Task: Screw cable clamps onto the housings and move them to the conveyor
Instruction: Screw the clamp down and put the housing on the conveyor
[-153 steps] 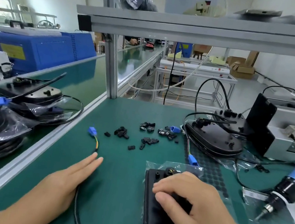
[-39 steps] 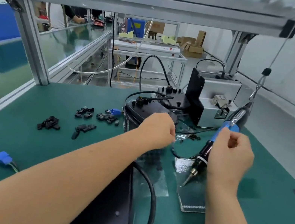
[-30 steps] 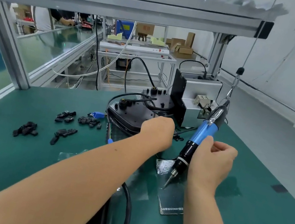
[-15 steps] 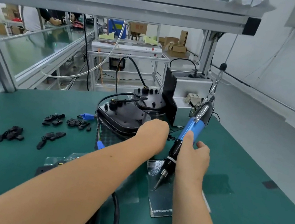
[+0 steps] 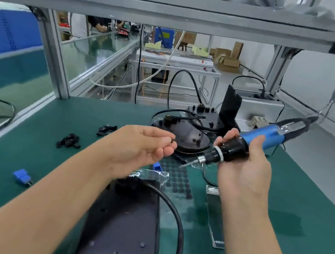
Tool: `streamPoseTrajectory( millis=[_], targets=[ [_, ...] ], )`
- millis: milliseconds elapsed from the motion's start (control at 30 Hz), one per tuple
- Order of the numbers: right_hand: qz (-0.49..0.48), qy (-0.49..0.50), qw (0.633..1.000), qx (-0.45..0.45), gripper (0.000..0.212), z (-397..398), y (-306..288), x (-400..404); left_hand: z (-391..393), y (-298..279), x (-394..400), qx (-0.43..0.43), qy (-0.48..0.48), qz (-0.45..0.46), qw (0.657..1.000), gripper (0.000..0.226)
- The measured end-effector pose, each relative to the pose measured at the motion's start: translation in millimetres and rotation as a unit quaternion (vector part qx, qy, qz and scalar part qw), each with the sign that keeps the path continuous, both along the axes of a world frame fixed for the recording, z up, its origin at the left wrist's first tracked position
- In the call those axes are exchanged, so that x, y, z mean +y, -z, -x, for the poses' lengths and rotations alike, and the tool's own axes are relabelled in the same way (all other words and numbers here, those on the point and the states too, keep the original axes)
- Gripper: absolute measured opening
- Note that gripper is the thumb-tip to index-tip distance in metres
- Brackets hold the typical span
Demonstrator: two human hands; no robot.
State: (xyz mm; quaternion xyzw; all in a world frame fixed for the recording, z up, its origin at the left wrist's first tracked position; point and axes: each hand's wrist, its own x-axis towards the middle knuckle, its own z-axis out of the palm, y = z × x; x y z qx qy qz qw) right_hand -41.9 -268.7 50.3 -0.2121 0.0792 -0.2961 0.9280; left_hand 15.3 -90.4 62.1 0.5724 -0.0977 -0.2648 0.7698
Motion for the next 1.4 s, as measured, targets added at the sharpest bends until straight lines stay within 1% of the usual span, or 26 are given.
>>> streamPoseTrajectory(
  millis=[100, 200, 400, 567, 633, 733, 900, 967, 1067, 1100, 1167, 1200, 1233, 1267, 1300, 1367, 1400],
  targets=[
    [-0.036, -0.011, 0.997, -0.069, 0.02, 6, -16, 20, 14, 5, 16, 0.058, -0.031, 0.073, 0.995, 0.016],
    [-0.021, -0.01, 0.995, -0.1, 0.023, 11, -25, 37, 30, 8, 24, 0.093, -0.019, 0.138, 0.986, 0.014],
    [0.02, 0.011, 0.995, -0.101, 0.024, 18, -29, 57, 53, 13, 30, 0.108, -0.029, 0.21, 0.971, 0.017],
    [0.041, 0.027, 0.995, -0.083, 0.022, 21, -26, 65, 63, 18, 31, 0.11, -0.064, 0.223, 0.966, 0.017],
    [0.051, 0.035, 0.995, -0.071, 0.022, 22, -24, 67, 66, 21, 30, 0.096, -0.081, 0.222, 0.967, 0.016],
    [0.045, 0.043, 0.996, -0.061, 0.023, 22, -22, 70, 70, 26, 27, 0.031, -0.128, 0.197, 0.971, 0.015],
    [0.016, 0.026, 0.997, -0.072, 0.022, 24, -23, 76, 74, 31, 25, -0.055, -0.195, 0.177, 0.963, 0.011],
    [0.021, 0.022, 0.997, -0.067, 0.023, 23, -23, 77, 73, 33, 26, -0.095, -0.211, 0.156, 0.96, 0.01],
    [0.024, 0.01, 0.998, -0.06, 0.021, 22, -25, 78, 68, 36, 32, -0.18, -0.239, 0.077, 0.951, 0.022],
    [0.023, 0.001, 0.998, -0.062, 0.018, 22, -24, 79, 66, 36, 35, -0.196, -0.236, 0.054, 0.95, 0.022],
    [0.019, -0.015, 0.998, -0.062, 0.014, 21, -24, 79, 61, 34, 46, -0.218, -0.196, 0.018, 0.956, 0.018],
    [0.021, -0.02, 0.997, -0.065, 0.015, 19, -25, 78, 58, 32, 55, -0.226, -0.167, -0.008, 0.96, 0.024],
    [0.026, -0.021, 0.997, -0.071, 0.019, 18, -25, 77, 54, 31, 64, -0.237, -0.15, -0.048, 0.959, 0.04],
    [0.034, -0.02, 0.996, -0.077, 0.026, 16, -25, 75, 49, 29, 72, -0.251, -0.147, -0.097, 0.952, 0.05],
    [0.043, -0.019, 0.996, -0.081, 0.035, 15, -26, 73, 44, 26, 79, -0.269, -0.162, -0.149, 0.938, 0.046],
    [0.052, -0.02, 0.996, -0.077, 0.049, 13, -26, 70, 32, 20, 86, -0.317, -0.19, -0.236, 0.899, 0.015],
    [0.055, -0.026, 0.996, -0.062, 0.05, 11, -27, 69, 28, 18, 85, -0.345, -0.166, -0.28, 0.88, 0.008]
  ],
)
